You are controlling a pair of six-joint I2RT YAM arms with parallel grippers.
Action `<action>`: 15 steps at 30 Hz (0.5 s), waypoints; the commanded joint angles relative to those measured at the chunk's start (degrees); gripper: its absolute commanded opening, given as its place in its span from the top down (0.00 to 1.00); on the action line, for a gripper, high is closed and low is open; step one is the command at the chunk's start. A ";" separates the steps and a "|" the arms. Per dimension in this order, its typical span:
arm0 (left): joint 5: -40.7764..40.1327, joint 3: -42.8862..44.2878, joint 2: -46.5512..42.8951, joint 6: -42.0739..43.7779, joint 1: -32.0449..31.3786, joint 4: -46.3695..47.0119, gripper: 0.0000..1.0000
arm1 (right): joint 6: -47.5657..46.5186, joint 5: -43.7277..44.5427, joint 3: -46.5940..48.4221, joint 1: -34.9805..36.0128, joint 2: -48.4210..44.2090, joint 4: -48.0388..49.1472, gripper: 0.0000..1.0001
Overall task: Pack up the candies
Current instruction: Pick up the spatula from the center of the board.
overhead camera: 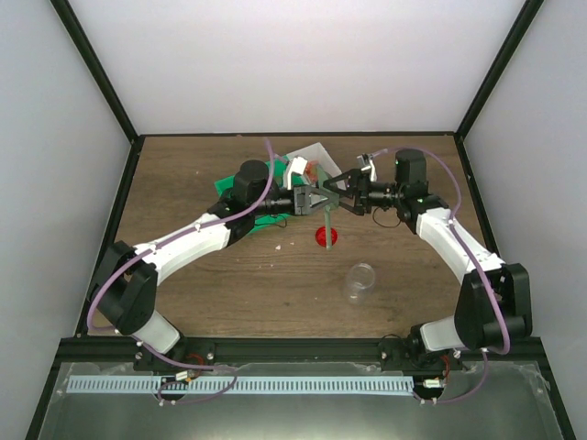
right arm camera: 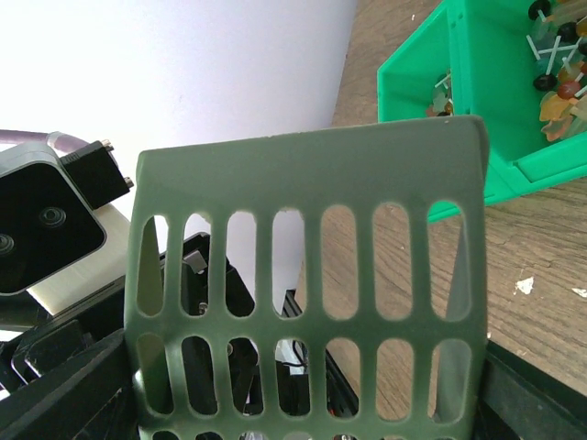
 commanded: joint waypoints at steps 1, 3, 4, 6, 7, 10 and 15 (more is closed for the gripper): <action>-1.45 0.23 -1.56 -0.38 -0.22 4.17 0.96 | 0.55 2.93 -1.18 0.42 -1.61 -2.82 0.23; -2.13 0.14 -1.62 -0.74 -0.17 3.97 0.96 | 0.63 5.45 -1.37 0.42 -2.17 -3.43 0.23; -2.85 -0.01 -1.82 -0.88 -0.13 3.81 0.96 | 0.98 6.60 -1.62 0.42 -2.50 -3.34 0.22; -3.30 -0.64 -2.19 -1.12 -0.18 4.41 0.96 | 1.33 8.25 -1.86 0.40 -3.51 -2.60 0.17; -3.25 -0.77 -2.32 -1.09 -0.18 4.36 0.96 | 1.63 8.79 -2.07 0.29 -4.02 -2.01 0.14; -2.96 -1.06 -2.43 -0.53 -0.14 3.81 0.96 | 3.40 8.86 -2.93 -0.02 -5.74 1.56 0.02; -2.62 -1.48 -2.65 -0.38 -0.13 4.45 0.96 | 5.81 7.79 -4.52 -0.36 -7.22 6.96 0.00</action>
